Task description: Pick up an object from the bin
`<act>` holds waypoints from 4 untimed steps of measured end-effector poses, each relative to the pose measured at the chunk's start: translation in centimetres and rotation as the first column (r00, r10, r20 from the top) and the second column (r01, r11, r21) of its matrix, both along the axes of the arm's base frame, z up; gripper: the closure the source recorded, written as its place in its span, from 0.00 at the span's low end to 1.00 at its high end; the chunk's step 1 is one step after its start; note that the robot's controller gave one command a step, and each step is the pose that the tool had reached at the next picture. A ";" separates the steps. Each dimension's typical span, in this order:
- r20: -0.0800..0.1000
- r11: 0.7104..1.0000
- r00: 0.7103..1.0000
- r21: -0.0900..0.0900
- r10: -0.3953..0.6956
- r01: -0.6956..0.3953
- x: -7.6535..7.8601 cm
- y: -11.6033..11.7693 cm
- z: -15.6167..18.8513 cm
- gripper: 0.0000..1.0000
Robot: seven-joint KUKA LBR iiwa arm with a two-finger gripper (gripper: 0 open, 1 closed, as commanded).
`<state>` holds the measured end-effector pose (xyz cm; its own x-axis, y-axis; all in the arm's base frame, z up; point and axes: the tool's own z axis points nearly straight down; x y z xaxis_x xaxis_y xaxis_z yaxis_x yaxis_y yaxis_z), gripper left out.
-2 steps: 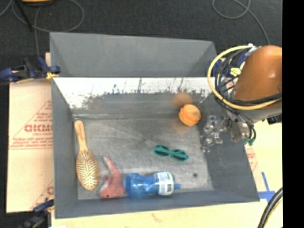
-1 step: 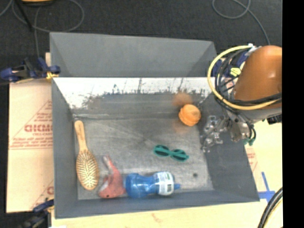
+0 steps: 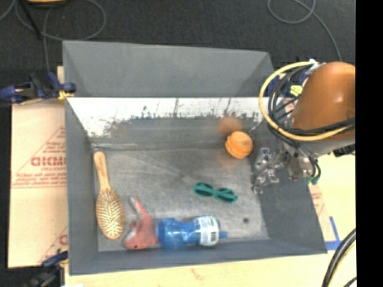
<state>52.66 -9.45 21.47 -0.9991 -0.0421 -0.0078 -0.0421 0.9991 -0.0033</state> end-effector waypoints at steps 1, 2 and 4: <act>-0.006 0.963 0.963 0.001 0.271 -0.271 -0.5 0.8 -2.5 1.00; -0.001 0.986 0.986 0.003 0.169 -0.169 5.3 3.2 -6.8 0.00; -0.005 1.000 1.000 0.005 0.026 -0.026 2.4 8.2 -13.5 1.00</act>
Offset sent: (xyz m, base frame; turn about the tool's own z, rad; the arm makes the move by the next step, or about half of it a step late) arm 0.0505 0.0327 -0.0687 -0.1719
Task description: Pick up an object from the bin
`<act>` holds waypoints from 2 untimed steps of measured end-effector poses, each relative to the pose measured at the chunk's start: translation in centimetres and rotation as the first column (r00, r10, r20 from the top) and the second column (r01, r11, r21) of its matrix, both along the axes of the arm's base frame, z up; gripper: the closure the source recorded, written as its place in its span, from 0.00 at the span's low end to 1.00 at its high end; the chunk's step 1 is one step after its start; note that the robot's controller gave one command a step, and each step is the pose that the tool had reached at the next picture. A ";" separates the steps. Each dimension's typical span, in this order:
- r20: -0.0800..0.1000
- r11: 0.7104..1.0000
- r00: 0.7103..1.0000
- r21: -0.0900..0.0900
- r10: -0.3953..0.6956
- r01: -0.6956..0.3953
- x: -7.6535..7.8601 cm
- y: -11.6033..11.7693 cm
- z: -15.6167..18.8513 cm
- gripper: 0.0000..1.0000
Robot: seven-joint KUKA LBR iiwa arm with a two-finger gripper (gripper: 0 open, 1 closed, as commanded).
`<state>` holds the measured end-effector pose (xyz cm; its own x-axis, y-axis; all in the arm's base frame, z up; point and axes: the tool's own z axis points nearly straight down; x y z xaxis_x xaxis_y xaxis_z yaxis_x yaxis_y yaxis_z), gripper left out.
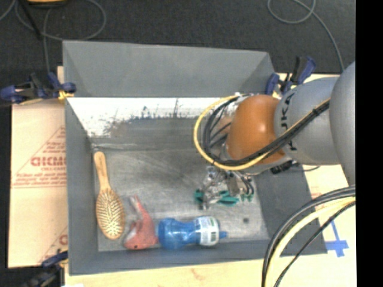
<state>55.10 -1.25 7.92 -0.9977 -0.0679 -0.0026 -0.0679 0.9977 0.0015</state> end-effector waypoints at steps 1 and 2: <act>0.000 1.000 1.000 0.000 0.001 -0.001 0.0 0.0 0.0 1.00; 0.001 1.000 1.000 -0.001 -0.030 0.030 -0.7 -1.5 10.3 1.00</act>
Offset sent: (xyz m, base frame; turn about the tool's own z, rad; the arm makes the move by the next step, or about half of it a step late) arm -0.0085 -0.0142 0.1028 0.0353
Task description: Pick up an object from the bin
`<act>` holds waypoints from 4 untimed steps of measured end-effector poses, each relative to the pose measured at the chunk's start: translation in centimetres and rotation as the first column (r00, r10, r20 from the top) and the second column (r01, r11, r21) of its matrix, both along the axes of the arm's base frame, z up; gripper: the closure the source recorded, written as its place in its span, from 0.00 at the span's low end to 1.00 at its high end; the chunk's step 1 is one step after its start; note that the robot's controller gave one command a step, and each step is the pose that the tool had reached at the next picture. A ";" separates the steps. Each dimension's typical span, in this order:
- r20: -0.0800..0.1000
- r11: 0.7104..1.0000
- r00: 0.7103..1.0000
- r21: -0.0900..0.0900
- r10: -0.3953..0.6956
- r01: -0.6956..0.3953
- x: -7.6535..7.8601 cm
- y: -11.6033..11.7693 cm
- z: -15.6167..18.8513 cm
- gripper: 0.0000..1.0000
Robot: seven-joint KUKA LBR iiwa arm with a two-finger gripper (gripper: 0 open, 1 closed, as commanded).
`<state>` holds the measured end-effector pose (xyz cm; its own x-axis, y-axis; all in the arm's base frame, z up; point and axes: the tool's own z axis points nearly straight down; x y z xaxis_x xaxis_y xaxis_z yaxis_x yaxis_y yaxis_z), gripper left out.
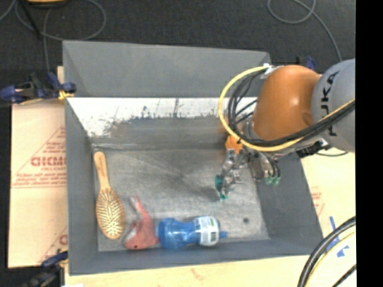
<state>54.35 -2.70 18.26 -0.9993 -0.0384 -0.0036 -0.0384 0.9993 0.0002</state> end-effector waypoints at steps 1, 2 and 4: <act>0.000 1.000 1.000 -0.001 0.001 -0.001 0.0 -0.1 0.0 1.00; 0.000 1.000 1.000 -0.002 0.001 -0.001 0.0 -0.1 0.0 1.00; 0.006 0.978 0.978 -0.005 0.209 -0.209 2.0 -2.9 15.7 1.00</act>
Offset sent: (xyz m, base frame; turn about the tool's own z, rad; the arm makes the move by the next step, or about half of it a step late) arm 0.0000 0.0000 0.0000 0.0000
